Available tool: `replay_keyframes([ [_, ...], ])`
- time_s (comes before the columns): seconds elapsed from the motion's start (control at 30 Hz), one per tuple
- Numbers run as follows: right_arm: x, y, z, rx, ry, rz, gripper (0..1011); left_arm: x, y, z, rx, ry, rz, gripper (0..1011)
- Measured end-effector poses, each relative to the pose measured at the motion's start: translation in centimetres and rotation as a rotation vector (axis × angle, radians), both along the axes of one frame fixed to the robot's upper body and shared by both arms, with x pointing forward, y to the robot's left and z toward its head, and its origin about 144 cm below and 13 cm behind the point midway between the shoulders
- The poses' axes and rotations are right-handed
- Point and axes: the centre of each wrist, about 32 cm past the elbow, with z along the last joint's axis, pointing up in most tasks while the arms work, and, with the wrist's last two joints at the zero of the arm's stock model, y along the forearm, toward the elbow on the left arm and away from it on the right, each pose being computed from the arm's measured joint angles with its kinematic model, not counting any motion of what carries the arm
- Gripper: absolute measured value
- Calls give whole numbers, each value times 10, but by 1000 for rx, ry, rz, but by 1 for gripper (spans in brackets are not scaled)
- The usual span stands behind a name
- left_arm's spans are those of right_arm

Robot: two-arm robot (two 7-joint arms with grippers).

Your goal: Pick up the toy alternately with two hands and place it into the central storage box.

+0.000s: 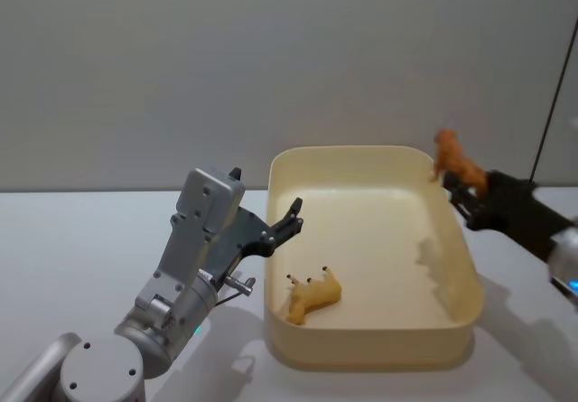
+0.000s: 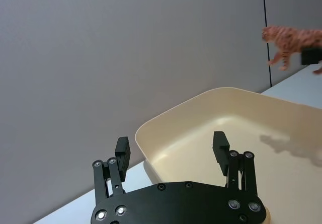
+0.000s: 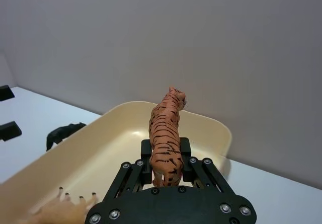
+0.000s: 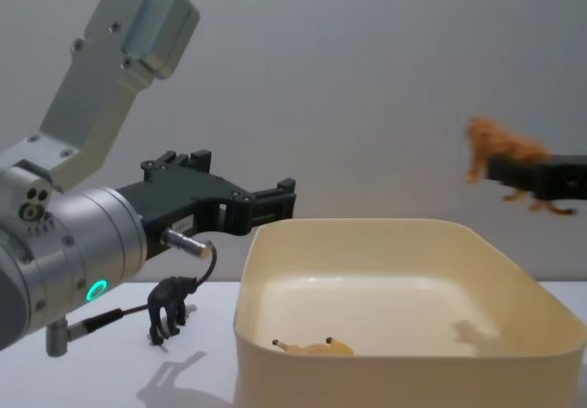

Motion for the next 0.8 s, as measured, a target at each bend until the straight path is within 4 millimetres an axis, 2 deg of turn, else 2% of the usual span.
replay_keyframes([
  [0.17, 25, 23, 1, 14, 31, 59, 294, 0, 0, 0, 0, 0, 0, 1001],
  [0.37, 44, 44, 1, 7, 70, 105, 315, 0, 0, 0, 0, 0, 0, 1001],
  [0.4, 48, 49, 1, 5, 79, 115, 374, 0, 0, 0, 0, 0, 0, 1001],
  [0.47, 52, 53, 1, 3, 85, 125, 417, 0, 0, 0, 0, 0, 0, 1001],
  [0.5, 55, 57, 1, 0, 93, 133, 480, 0, 0, 0, 0, 0, 0, 1001],
  [0.67, 62, 66, 1, -6, 109, 152, 595, 0, 0, 0, 0, 0, 0, 1001],
  [0.8, 65, 70, 2, -10, 114, 162, 740, 0, 0, 0, 0, 0, 0, 1001],
])
